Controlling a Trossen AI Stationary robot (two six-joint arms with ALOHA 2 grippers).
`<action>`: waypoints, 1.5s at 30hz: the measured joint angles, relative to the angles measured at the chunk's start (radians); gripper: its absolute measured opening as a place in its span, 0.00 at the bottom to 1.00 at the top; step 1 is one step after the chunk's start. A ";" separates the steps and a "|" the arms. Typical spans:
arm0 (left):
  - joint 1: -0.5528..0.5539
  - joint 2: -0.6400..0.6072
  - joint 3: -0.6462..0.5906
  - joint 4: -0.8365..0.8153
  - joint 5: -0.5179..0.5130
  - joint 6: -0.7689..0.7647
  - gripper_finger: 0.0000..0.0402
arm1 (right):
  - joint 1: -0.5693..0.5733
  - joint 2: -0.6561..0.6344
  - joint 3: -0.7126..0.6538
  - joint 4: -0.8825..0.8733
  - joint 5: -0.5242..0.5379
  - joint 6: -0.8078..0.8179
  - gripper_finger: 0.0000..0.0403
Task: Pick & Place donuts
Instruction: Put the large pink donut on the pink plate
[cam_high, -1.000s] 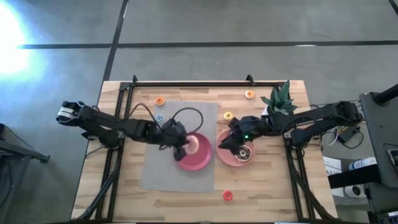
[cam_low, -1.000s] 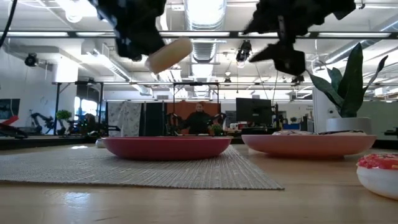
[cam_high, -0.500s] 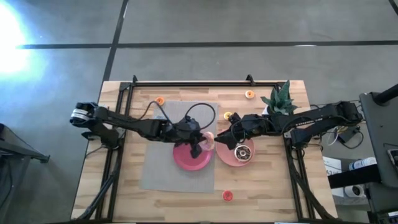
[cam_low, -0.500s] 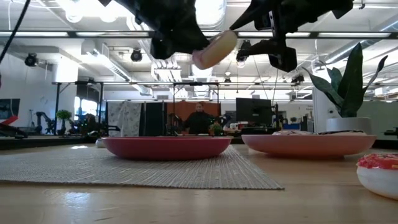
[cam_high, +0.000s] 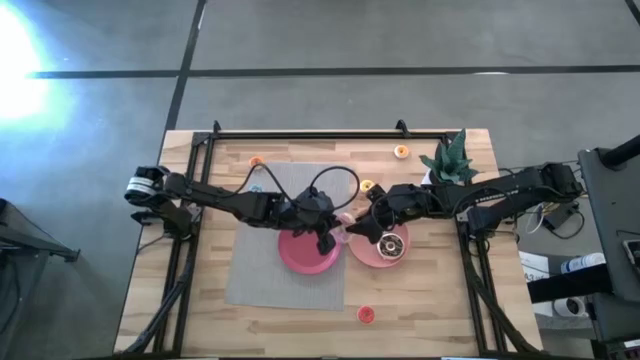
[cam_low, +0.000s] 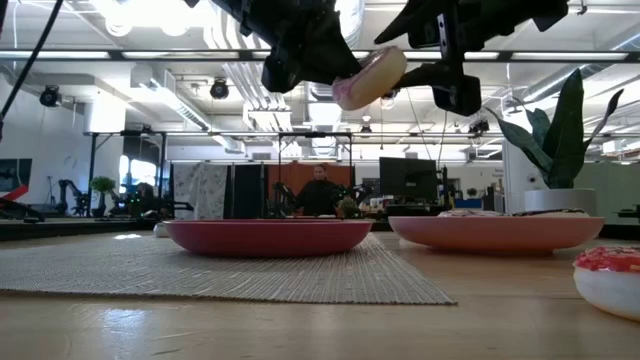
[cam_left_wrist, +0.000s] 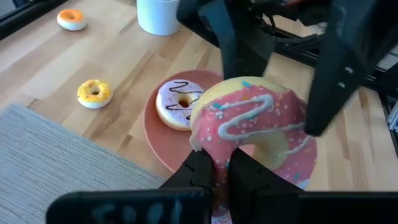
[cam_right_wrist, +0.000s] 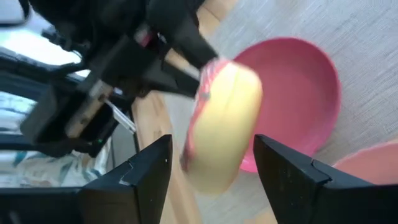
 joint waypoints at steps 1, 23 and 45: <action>0.001 0.000 0.000 0.001 0.000 0.000 0.00 | 0.000 0.000 0.000 -0.010 0.001 -0.001 0.53; 0.001 -0.011 0.000 -0.044 -0.007 -0.072 0.44 | -0.003 -0.002 0.000 -0.123 0.058 0.021 0.06; -0.009 -0.081 -0.001 -0.427 -0.012 -0.115 0.51 | -0.014 0.164 -0.031 -0.275 -0.167 0.144 0.06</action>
